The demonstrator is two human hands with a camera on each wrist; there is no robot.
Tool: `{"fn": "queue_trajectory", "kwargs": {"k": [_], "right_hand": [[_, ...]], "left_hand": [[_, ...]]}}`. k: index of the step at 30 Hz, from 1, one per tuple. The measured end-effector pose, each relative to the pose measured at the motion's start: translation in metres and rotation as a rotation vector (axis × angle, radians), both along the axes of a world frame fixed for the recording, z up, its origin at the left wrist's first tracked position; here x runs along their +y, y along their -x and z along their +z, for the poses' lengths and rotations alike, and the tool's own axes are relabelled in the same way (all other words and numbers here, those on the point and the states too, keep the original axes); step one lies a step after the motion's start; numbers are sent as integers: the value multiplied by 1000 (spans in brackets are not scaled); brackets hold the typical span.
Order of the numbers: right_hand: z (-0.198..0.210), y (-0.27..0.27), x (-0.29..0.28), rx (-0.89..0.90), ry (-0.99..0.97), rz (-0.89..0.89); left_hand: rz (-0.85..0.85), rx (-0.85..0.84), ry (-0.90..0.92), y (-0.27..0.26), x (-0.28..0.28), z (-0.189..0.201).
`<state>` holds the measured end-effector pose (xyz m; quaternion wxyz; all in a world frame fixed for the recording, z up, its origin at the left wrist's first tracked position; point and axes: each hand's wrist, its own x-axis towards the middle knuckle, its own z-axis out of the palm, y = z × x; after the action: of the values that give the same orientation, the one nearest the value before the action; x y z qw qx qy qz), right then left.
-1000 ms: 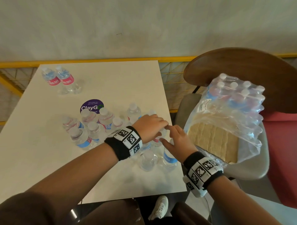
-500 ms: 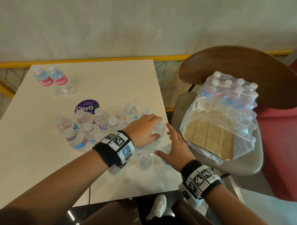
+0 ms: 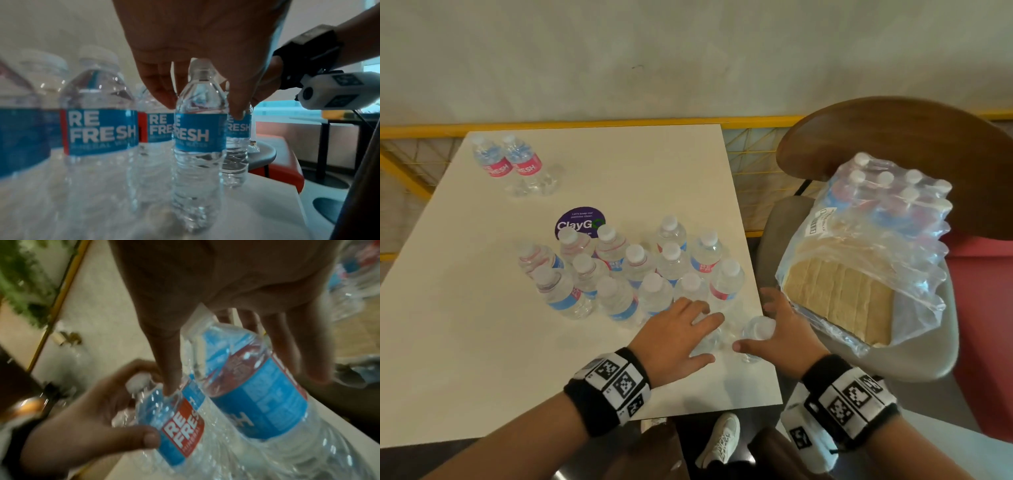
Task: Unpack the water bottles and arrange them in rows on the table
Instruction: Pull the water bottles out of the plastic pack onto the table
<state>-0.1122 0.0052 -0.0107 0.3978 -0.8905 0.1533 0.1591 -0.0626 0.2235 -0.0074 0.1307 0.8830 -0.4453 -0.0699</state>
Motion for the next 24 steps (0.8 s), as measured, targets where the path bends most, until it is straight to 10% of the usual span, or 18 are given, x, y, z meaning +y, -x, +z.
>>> {"fn": "queue_trajectory", "kwargs": {"k": [9,19,24], "right_hand": [[12,-18,28,81,6,103],[19,-34,57,143,-29,169],[46,-25,15,77,-97,51]], "left_hand": [[288,193,56,17,32,-11],[371,-92,-88,14,66,4],[381,-234,136,18,45,41]]}}
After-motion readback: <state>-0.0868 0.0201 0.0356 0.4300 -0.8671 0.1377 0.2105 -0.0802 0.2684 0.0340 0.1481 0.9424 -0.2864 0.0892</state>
